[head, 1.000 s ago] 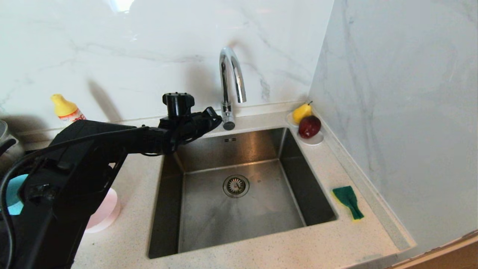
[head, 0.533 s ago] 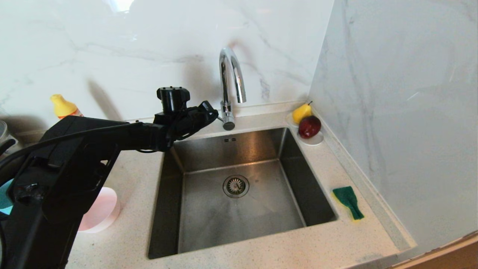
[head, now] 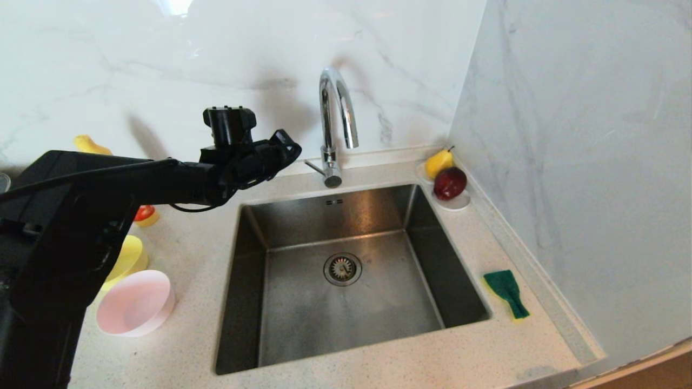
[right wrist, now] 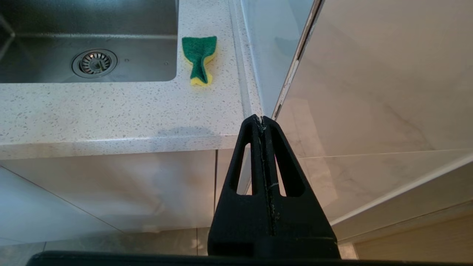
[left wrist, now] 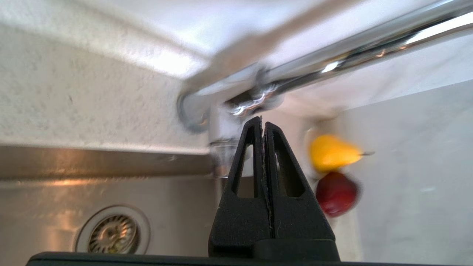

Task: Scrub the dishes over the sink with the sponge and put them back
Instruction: Turn off the faucet

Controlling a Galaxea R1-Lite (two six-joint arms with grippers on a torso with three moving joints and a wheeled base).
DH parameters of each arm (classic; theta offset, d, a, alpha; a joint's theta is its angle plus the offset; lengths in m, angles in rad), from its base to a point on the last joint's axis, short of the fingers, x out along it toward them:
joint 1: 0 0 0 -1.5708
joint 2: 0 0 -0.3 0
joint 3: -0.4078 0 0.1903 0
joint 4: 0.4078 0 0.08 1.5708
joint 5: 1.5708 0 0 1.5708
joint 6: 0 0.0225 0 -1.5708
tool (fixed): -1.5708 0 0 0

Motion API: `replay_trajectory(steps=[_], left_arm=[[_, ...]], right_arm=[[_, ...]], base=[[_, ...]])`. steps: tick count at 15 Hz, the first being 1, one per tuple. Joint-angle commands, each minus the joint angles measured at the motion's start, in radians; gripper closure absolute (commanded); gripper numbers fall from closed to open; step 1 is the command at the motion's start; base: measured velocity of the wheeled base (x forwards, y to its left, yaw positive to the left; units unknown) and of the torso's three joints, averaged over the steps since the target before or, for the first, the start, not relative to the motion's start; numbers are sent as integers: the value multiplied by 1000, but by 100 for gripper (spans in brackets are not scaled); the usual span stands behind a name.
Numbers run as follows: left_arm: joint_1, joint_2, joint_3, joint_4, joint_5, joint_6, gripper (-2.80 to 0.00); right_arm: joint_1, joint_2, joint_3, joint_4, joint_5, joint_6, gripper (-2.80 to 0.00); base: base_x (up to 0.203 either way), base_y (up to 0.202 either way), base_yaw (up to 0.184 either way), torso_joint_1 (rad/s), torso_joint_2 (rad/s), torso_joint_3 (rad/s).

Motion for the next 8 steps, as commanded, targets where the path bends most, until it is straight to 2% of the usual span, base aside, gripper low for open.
replay_trajectory(steps=[1, 6, 8], left_arm=[[-25, -109, 37, -10, -8, -6, 0], [-51, -392, 191, 0, 0, 2, 0], [-50, -553, 294, 27, 3, 39, 0]], right_arm=[[0, -1, 0, 0, 1, -1, 0], [0, -2, 0, 0, 1, -1, 0], [0, 0, 0, 0, 1, -1, 0]], base=[[0, 0, 0, 0, 0, 0], [0, 0, 0, 0, 0, 0], [0, 0, 0, 0, 0, 0]])
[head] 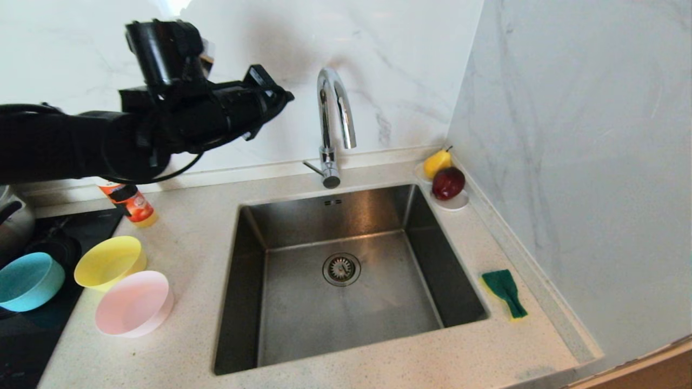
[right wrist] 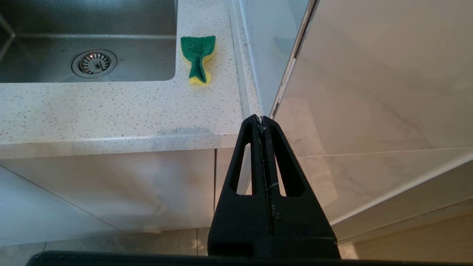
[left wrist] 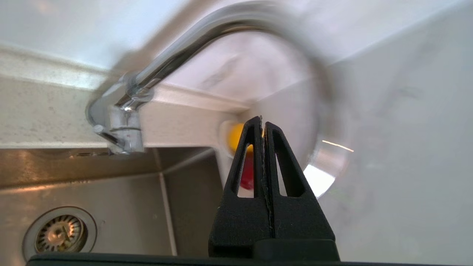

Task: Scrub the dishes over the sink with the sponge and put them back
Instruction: Turn off the faucet, then place the bowl on the bowl

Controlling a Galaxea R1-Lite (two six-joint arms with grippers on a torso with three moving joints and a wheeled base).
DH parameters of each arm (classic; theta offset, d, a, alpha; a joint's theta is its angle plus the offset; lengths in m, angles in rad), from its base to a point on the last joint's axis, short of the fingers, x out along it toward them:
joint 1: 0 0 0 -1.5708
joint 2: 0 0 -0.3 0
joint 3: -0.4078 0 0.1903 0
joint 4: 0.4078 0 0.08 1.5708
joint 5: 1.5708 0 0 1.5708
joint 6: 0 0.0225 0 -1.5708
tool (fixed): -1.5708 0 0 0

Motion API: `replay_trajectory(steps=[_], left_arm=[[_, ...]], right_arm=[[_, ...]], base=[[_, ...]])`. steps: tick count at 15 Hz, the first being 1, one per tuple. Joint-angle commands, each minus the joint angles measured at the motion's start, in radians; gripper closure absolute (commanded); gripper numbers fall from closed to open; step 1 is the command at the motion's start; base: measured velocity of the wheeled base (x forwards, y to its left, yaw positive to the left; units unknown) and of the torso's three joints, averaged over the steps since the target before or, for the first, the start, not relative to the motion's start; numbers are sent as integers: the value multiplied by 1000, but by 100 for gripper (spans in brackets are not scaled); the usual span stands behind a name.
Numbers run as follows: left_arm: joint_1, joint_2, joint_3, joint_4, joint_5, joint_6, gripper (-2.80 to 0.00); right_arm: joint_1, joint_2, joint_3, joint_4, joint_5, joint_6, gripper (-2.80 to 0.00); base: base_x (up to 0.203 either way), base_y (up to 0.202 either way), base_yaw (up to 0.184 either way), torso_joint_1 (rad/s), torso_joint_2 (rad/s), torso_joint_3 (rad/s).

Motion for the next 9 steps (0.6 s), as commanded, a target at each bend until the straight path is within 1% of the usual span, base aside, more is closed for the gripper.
replay_trajectory(steps=[1, 2, 3, 4, 5, 6, 7, 8, 9], left_arm=[[7, -232, 121, 26, 1, 41, 0], [19, -300, 197, 48, 13, 96, 0], [32, -357, 252, 75, 77, 183, 0], [39, -385, 279, 96, 207, 257, 0], [49, -414, 309, 111, 357, 335, 0], [77, -461, 357, 121, 491, 430, 0], [126, -501, 407, 130, 548, 500, 0], [175, -543, 443, 156, 576, 538, 0], [224, -579, 464, 230, 607, 559, 0]], right_arm=[[0, -2, 0, 0, 0, -1, 0], [0, 0, 0, 0, 0, -1, 0], [0, 0, 0, 0, 0, -1, 0], [0, 0, 0, 0, 1, -1, 0], [0, -2, -2, 0, 1, -1, 0], [0, 0, 0, 0, 1, -1, 0], [0, -2, 0, 0, 1, -1, 0], [0, -2, 0, 0, 1, -1, 0], [0, -2, 0, 0, 1, -1, 0]], base=[[0, 0, 0, 0, 0, 0], [0, 0, 0, 0, 0, 0], [0, 0, 0, 0, 0, 0], [0, 0, 0, 0, 0, 0], [0, 0, 0, 0, 0, 0], [0, 0, 0, 0, 0, 0], [0, 0, 0, 0, 0, 0], [0, 0, 0, 0, 0, 0], [0, 0, 0, 0, 0, 0]])
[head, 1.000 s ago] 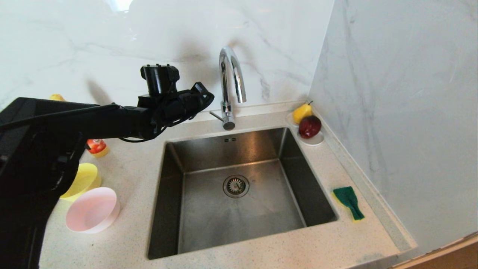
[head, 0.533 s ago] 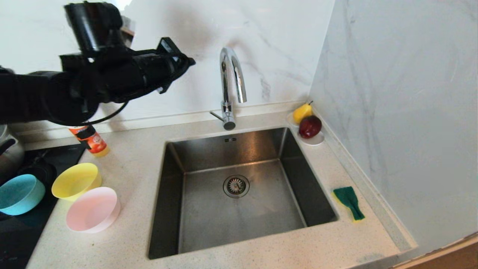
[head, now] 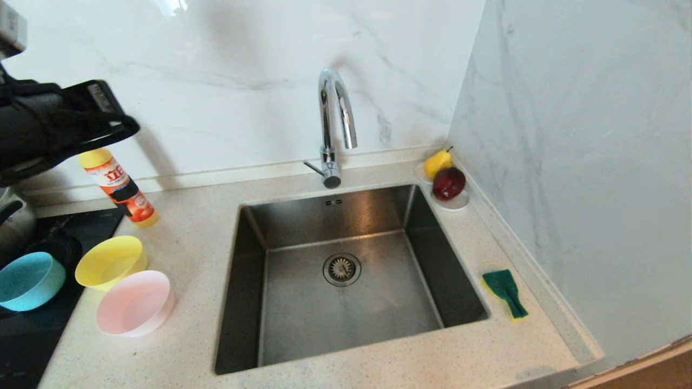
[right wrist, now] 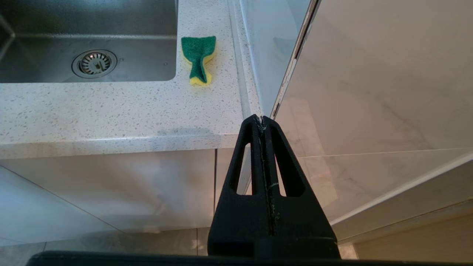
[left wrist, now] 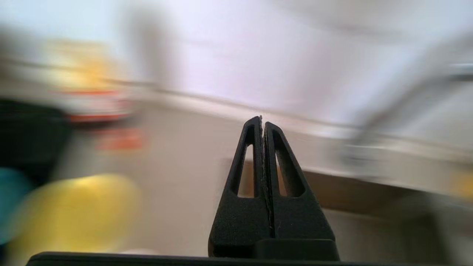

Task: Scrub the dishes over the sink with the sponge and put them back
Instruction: Place the bowl on the bowl

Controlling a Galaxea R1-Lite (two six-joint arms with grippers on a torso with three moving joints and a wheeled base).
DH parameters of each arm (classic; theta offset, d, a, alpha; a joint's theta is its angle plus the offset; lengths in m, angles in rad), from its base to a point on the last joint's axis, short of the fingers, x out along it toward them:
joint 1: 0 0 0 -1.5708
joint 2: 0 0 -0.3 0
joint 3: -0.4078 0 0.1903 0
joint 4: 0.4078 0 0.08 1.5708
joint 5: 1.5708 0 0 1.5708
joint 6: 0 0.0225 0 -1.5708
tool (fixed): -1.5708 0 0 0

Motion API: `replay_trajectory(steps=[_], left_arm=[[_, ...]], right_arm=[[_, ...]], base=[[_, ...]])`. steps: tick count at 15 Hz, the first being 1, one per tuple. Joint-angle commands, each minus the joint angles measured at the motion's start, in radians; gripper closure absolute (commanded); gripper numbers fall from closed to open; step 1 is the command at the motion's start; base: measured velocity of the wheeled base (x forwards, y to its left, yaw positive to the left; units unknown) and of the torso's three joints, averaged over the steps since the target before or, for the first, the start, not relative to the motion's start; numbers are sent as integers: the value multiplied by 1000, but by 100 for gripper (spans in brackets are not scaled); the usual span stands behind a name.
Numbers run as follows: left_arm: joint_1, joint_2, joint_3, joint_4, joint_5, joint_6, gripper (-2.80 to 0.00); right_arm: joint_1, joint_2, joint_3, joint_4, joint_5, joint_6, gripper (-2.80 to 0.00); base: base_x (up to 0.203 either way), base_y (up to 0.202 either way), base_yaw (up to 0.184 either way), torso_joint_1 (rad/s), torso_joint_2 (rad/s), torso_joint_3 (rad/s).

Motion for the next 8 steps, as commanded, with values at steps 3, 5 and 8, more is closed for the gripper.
replay_trajectory(steps=[3, 5, 8], left_arm=[[120, -226, 81, 244, 90, 44, 0], [191, -302, 112, 336, 98, 71, 0], [276, -228, 129, 341, 94, 73, 0]], right_arm=[[0, -2, 0, 0, 1, -1, 0], [0, -1, 0, 0, 0, -1, 0], [0, -2, 0, 0, 1, -1, 0]], base=[[0, 0, 0, 0, 0, 0], [0, 0, 0, 0, 0, 0], [0, 0, 0, 0, 0, 0]])
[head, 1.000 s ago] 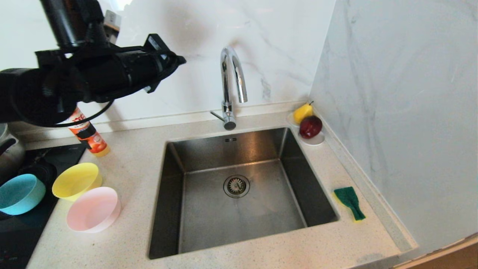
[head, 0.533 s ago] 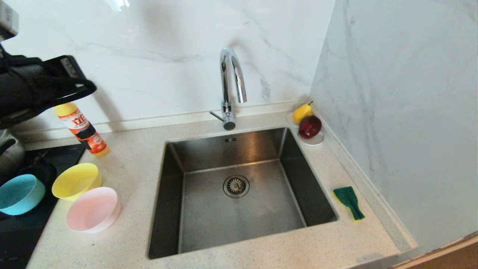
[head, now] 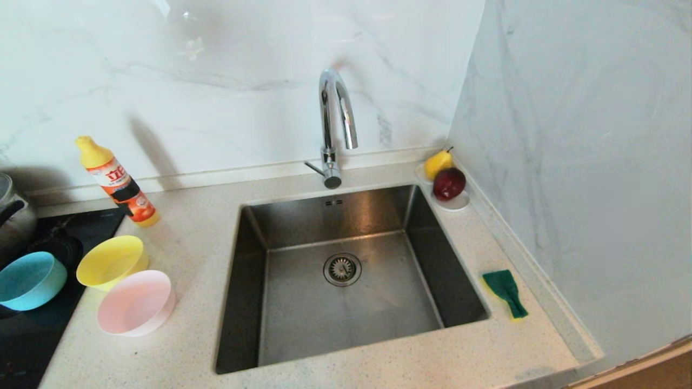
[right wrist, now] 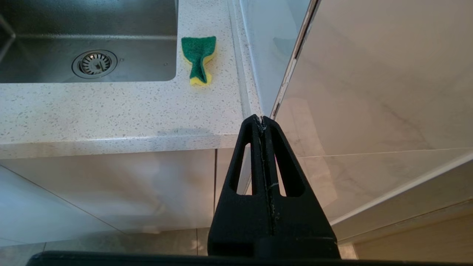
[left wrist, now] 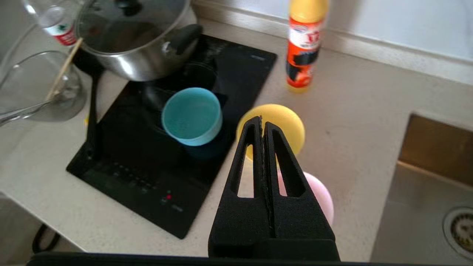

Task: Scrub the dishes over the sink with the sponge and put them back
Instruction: Place the bowl on the bowl

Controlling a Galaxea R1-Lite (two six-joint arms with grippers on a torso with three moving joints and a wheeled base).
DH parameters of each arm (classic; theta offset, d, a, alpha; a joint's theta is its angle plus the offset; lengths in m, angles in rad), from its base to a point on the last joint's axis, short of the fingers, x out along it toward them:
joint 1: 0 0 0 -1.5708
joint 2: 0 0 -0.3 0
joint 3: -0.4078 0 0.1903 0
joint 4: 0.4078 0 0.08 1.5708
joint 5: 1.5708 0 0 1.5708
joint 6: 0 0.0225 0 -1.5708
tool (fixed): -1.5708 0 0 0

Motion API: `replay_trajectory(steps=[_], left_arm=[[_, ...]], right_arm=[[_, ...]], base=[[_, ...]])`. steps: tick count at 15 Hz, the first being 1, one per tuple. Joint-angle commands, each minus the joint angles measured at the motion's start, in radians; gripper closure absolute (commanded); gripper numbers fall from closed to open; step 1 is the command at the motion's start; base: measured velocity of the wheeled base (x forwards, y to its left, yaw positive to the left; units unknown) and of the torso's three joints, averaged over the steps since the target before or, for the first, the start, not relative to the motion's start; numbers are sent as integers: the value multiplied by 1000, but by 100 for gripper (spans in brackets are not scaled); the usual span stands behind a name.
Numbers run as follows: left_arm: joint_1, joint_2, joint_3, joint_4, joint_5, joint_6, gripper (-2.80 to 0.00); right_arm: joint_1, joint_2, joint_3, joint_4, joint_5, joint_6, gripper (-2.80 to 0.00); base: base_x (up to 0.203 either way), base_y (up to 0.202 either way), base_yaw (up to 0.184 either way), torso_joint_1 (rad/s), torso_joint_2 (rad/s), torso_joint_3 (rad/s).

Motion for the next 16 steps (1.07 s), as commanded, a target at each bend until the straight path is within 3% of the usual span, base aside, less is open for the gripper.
replay_trajectory(steps=[1, 3, 6, 9, 13, 16], left_arm=[[53, 91, 5, -29, 0, -10, 0], [126, 219, 0, -112, -9, -16, 0], [259, 368, -8, -178, -117, -33, 0], [368, 436, -27, -186, -182, -73, 0], [507, 461, -19, -180, -325, -113, 0], [578, 510, -7, -164, -343, -127, 0]], right_arm=[[0, 0, 0, 1, 1, -1, 0], [0, -2, 0, 1, 0, -1, 0], [0, -1, 0, 1, 1, -1, 0], [0, -1, 0, 1, 0, -1, 0], [0, -2, 0, 1, 0, -1, 0], [0, -2, 0, 1, 1, -1, 0]], base=[[0, 0, 0, 0, 0, 0], [0, 0, 0, 0, 0, 0], [0, 0, 0, 0, 0, 0], [0, 0, 0, 0, 0, 0], [0, 0, 0, 0, 0, 0], [0, 0, 0, 0, 0, 0]])
